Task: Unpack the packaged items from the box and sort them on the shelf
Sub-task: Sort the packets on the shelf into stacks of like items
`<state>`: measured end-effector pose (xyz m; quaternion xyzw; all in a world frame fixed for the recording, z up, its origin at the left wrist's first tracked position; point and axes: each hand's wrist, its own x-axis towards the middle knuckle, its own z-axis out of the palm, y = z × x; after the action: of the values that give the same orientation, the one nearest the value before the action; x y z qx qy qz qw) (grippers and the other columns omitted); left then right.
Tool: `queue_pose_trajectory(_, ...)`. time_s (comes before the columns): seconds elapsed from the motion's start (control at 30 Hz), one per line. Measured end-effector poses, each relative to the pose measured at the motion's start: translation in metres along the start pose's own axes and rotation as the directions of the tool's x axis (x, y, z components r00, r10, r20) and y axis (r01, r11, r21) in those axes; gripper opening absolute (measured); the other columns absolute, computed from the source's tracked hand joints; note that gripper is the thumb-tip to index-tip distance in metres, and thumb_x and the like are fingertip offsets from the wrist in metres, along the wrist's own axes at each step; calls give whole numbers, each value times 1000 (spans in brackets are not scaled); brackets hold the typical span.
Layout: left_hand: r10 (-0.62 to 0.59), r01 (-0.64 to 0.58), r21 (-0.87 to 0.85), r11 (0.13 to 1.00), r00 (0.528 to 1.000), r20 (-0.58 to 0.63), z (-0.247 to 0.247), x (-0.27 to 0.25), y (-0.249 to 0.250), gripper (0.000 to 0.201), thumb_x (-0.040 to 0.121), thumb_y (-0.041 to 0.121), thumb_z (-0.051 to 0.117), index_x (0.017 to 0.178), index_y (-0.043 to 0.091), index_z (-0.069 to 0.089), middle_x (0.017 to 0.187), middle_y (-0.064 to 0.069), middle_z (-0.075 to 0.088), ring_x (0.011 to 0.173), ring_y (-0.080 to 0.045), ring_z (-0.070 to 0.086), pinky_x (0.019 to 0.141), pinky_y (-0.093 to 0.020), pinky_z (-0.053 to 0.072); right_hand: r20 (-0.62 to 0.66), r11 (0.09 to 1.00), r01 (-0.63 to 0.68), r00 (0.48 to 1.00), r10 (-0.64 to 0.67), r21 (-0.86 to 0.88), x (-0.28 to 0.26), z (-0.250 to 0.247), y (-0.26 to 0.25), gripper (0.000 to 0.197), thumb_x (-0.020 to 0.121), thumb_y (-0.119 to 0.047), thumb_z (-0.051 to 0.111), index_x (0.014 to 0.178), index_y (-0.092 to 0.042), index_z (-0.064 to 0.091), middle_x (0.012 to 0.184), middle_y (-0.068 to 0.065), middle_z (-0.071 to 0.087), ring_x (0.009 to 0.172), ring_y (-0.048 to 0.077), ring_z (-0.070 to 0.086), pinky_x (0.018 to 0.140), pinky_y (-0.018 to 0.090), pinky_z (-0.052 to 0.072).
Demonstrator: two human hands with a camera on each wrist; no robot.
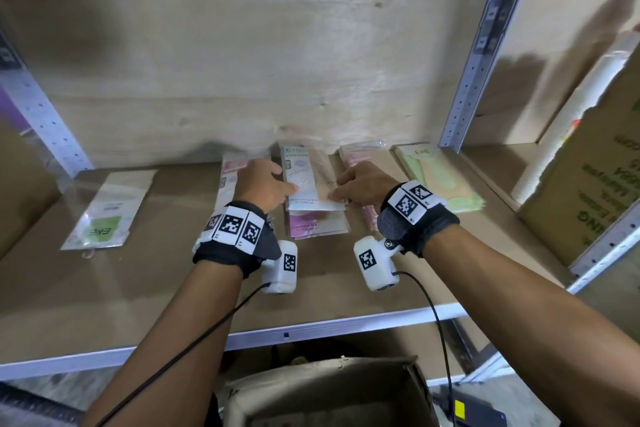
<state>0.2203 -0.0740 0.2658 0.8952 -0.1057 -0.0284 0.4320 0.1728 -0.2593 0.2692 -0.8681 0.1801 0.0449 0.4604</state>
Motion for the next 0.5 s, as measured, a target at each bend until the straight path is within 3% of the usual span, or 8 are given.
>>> queue_pose_trajectory(0.1,0,-1,57,998,1000,26,3,-2,4,35,82,10,80,113,1,66,109,-13,70,91,-30,72,84,-41,60,-28,994,-7,1000,3,-110,-3,-2,-2,37,79,-13,81,113,-1,70,112,12,70,99,25,70,90,37,59)
queue_pose_trajectory(0.3,14,-22,196,980,999,40,7,-4,12,37,81,19,82,111,3,68,110,-11,70,96,-29,69,84,-39,58,-45,963,-60,998,50,-263,-8,2,-14,56,79,-18,83,128,-3,61,117,15,69,107,28,68,92,40,58)
queue_pose_trajectory(0.5,26,-33,275,961,999,29,18,-10,14,44,78,25,84,111,6,61,113,-8,67,102,-28,64,72,-29,47,-56,930,-76,997,60,-360,-11,7,-21,58,80,-20,82,128,0,58,126,18,63,111,30,66,95,40,56)
